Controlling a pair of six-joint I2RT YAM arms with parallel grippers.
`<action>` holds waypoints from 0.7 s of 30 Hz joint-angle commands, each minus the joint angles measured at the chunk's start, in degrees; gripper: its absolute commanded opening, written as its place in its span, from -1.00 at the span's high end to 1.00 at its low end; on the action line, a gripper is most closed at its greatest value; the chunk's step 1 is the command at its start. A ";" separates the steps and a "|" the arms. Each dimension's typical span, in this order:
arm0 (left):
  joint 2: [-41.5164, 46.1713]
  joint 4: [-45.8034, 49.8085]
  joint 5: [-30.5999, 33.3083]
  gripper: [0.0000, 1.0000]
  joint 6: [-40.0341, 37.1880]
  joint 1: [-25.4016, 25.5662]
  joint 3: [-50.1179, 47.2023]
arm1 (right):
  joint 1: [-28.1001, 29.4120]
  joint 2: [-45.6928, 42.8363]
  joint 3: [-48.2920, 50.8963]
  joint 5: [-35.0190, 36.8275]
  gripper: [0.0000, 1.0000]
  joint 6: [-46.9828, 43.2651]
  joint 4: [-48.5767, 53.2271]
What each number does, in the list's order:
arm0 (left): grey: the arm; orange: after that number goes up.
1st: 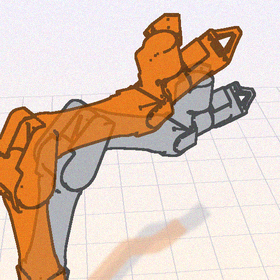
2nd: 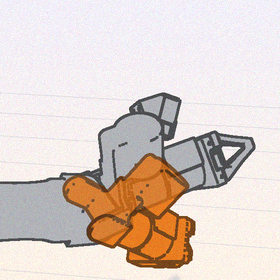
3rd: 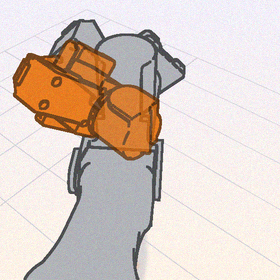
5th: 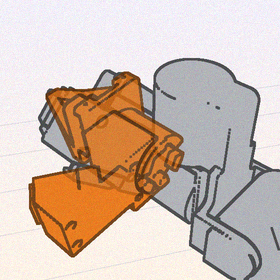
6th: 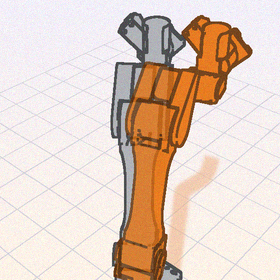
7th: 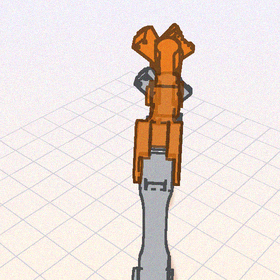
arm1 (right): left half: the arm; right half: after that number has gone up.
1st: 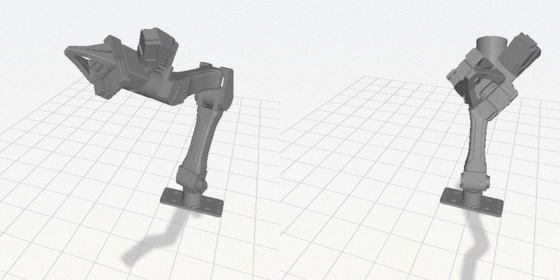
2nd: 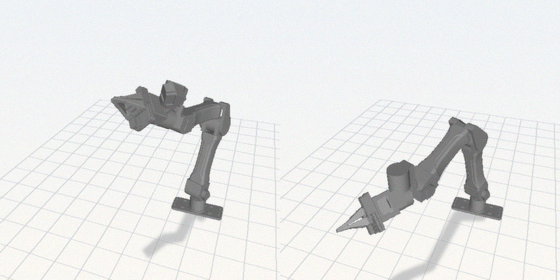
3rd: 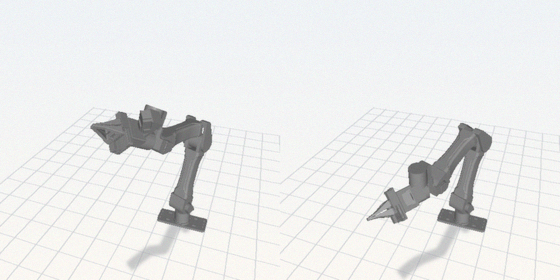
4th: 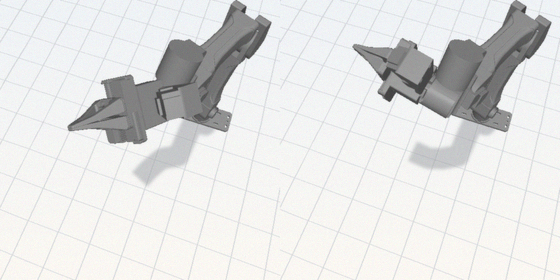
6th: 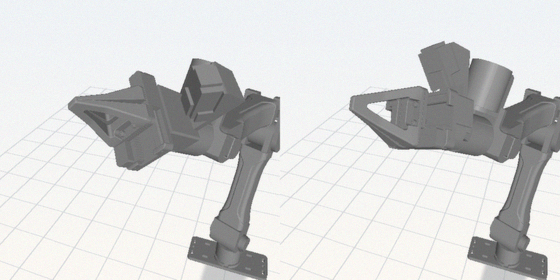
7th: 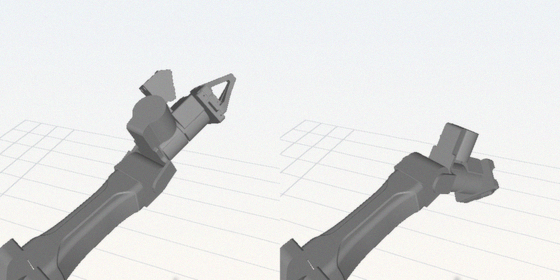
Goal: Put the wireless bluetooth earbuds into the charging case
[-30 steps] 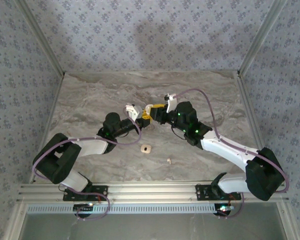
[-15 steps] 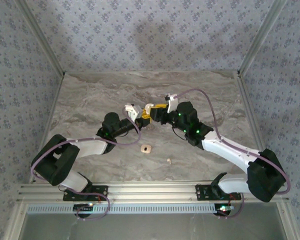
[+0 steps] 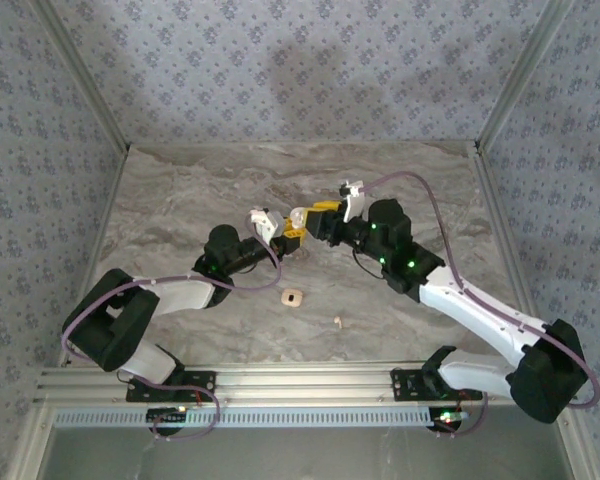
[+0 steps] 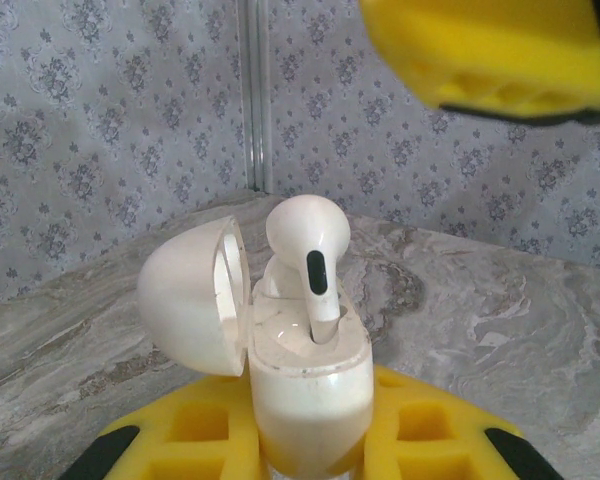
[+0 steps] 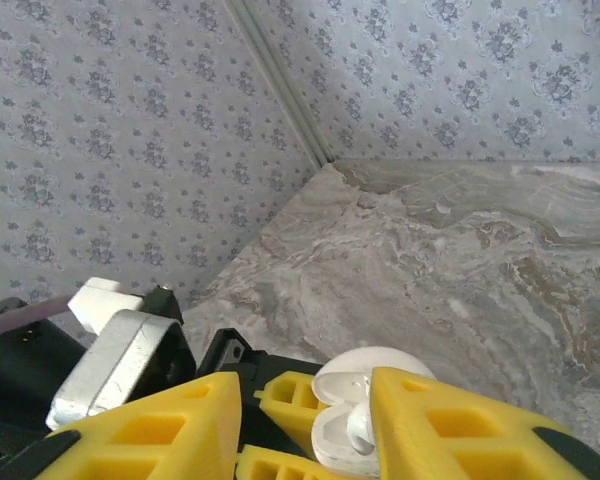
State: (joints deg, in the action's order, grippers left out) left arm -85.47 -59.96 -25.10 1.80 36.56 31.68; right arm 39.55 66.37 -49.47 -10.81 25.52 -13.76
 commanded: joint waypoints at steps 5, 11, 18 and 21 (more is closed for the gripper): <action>2.08 -0.33 -0.65 0.83 -1.19 0.45 -0.13 | -1.63 1.75 -5.62 -5.81 0.36 4.02 7.37; 2.57 0.18 -0.65 0.83 -1.36 0.46 -0.21 | -2.36 4.79 -7.03 -8.16 0.46 5.41 6.74; 2.73 0.55 -0.52 0.82 -1.69 0.50 -0.12 | -2.92 7.35 -8.10 -9.83 0.50 6.32 5.93; 2.77 0.64 -0.58 0.83 -1.74 0.46 -0.11 | -3.16 7.79 -8.10 -9.97 0.52 6.63 5.85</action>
State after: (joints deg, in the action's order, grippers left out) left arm -84.40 -58.48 -25.10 1.02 36.56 31.68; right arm 36.80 73.60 -55.31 -19.35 31.09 -7.84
